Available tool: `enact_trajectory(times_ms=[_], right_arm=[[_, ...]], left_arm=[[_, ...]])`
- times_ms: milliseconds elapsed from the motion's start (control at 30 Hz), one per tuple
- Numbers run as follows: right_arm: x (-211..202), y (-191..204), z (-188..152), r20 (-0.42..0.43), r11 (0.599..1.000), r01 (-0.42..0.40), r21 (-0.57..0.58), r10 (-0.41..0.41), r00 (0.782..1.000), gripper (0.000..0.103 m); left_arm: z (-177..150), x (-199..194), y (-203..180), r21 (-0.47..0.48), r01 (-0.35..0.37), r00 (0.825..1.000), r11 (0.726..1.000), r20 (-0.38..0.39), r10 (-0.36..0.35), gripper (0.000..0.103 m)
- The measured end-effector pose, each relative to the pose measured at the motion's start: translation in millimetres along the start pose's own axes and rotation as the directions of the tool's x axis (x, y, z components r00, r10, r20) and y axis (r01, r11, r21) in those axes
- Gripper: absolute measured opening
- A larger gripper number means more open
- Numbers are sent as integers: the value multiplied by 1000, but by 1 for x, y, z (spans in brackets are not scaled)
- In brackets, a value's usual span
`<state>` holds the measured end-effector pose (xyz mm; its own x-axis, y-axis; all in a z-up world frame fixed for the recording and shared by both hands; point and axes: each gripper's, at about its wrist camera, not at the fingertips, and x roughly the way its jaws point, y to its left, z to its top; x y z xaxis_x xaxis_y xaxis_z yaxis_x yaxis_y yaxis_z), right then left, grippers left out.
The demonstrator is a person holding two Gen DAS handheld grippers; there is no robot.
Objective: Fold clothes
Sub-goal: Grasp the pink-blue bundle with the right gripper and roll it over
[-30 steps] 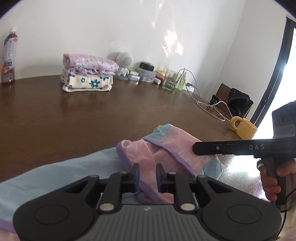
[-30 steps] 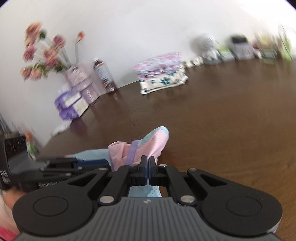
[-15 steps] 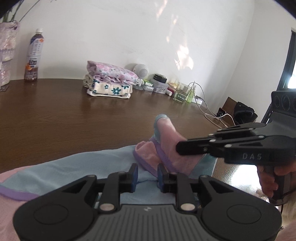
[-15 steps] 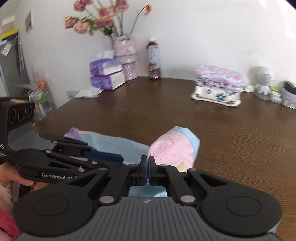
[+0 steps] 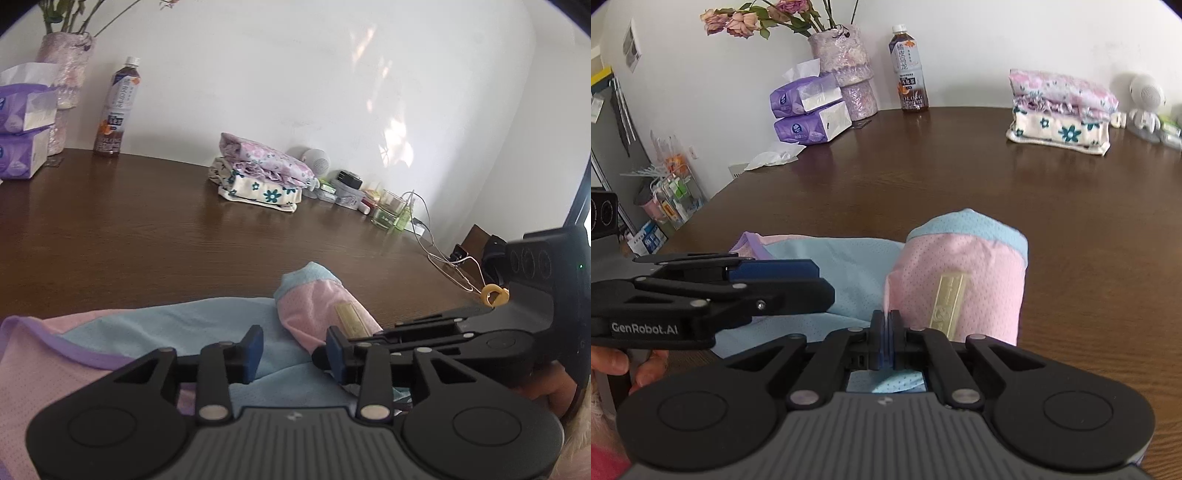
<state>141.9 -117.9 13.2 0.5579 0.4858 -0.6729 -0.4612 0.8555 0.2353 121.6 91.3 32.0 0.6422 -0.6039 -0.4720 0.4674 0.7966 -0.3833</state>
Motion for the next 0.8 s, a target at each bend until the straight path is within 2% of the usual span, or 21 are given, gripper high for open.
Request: enact_trajectory(times_ms=[100, 133, 167, 233, 333, 400, 500, 533, 633, 800], right_arm=[[-1, -2, -1, 11, 999, -26, 30, 26, 1000, 11], [-4, -4, -1, 19, 998, -41, 47, 40, 999, 19], [-10, -7, -1, 41, 996, -59, 65, 56, 998, 27], [-28, -13, -2, 101, 990, -98, 100, 88, 991, 32], [-60, -24, -7, 192, 991, -78, 111, 55, 980, 32], [-73, -30, -13, 201, 994, 2, 109, -24, 979, 32], [-75, -41, -25, 164, 987, 113, 116, -131, 978, 32], [-74, -45, -30, 149, 985, 122, 125, -140, 979, 32], [-72, -48, -40, 129, 987, 82, 138, -100, 987, 32], [-83, -44, -49, 148, 994, 59, 91, -72, 986, 32]], left_arm=[[-1, -4, 4, -18, -9, 1000, 1000, 6, 9, 38], [-1, -5, 5, -23, -11, 1000, 1000, 8, 11, 39], [-1, -6, 6, -27, -11, 1000, 1000, 10, 12, 39], [-2, -8, 7, -36, -12, 1000, 999, 14, 12, 41], [-1, -7, 6, -44, -2, 1000, 999, 12, 3, 42], [-1, -4, 3, -40, 18, 1000, 999, 11, -17, 42], [-1, 1, -10, -13, 59, 998, 998, 4, -59, 42], [-2, 4, -16, 2, 76, 997, 997, -1, -76, 42], [-6, 11, -33, 48, 115, 993, 992, -38, -114, 42], [-17, 14, -57, 159, 123, 989, 980, -96, -109, 42]])
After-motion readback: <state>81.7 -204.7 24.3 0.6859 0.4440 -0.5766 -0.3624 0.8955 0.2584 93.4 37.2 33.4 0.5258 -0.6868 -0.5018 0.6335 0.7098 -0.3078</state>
